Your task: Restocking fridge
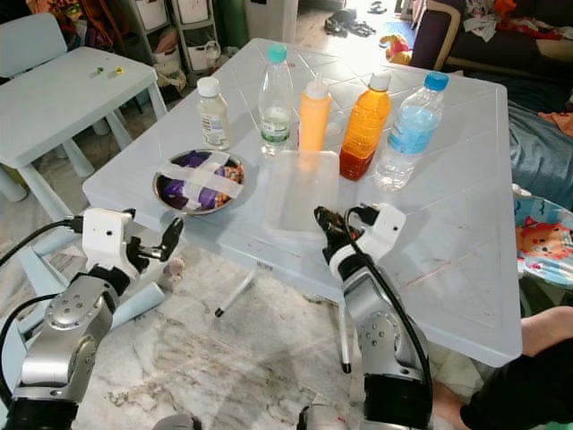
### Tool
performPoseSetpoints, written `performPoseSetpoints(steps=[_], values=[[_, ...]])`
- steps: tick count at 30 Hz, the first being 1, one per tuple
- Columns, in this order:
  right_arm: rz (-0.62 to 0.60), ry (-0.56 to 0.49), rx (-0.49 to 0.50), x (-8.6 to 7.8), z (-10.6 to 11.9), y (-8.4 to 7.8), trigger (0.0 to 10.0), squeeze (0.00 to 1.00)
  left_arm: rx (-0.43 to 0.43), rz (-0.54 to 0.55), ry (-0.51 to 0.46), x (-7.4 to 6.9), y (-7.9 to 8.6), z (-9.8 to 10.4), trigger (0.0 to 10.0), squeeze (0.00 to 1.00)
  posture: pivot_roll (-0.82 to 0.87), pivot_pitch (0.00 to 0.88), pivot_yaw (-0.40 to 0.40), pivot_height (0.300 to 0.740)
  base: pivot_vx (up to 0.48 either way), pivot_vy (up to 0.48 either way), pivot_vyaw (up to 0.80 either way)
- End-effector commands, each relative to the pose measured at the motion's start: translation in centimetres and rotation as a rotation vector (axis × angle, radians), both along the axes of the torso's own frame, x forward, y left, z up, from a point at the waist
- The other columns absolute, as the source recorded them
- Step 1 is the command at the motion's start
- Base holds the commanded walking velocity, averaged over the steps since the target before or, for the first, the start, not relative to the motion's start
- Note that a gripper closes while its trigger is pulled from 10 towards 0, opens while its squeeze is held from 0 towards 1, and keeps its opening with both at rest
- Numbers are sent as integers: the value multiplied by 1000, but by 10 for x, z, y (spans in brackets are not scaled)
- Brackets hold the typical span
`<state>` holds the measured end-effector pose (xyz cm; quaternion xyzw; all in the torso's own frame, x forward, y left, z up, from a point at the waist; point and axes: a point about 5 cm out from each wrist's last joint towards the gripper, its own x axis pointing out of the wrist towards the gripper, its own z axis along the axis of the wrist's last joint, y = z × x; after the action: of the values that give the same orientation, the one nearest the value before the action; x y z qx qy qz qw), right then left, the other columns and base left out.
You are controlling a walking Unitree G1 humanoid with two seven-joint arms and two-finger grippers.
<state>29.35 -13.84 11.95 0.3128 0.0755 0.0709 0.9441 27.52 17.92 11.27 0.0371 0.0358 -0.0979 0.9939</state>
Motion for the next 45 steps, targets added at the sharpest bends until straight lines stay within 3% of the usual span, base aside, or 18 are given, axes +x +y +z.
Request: performPoseSetpoints(steps=[1,4,5,6,7,8,11,20,25,31,45], values=[[-8,2,-36,-2,1,2,0,0,4,23,11,-1,6,-3,10000,0,5,98,7,740,0,0,0],[-7,-5,-50,-5,2,4,0,0,2,23,12,-1,4,-4,10000,0,11,97,6,740,0,0,0],[-8,-9,-54,-6,2,5,1412,0,1,21,9,-1,3,-3,10000,0,13,94,4,740,0,0,0],[-8,-14,-64,-7,2,5,7961,0,-1,20,6,0,2,-2,10000,0,12,92,4,740,0,0,0],[-7,-17,-71,-7,2,6,7961,0,-3,21,4,1,2,-2,10000,0,12,92,4,740,0,0,0],[-9,-24,-87,-7,3,6,10000,0,-3,21,3,1,2,-2,10000,0,12,92,5,740,0,0,0],[-2,-80,-166,-7,10,7,10000,0,-1,24,6,1,4,-3,10000,0,13,90,8,740,0,0,0],[-44,-130,-266,-7,16,5,10000,0,7,17,16,-1,4,-5,10000,0,20,76,9,740,-91,0,0],[-71,-211,-342,-7,26,2,10000,0,8,17,19,0,4,-5,10000,0,20,65,9,740,-274,0,0],[-79,-232,-330,-6,27,2,10000,0,12,14,33,-1,1,-9,10000,0,16,61,8,740,-288,0,0],[-54,-290,-404,-9,29,8,10000,0,22,26,35,-3,2,-11,10000,0,31,59,-4,740,-310,0,0]])
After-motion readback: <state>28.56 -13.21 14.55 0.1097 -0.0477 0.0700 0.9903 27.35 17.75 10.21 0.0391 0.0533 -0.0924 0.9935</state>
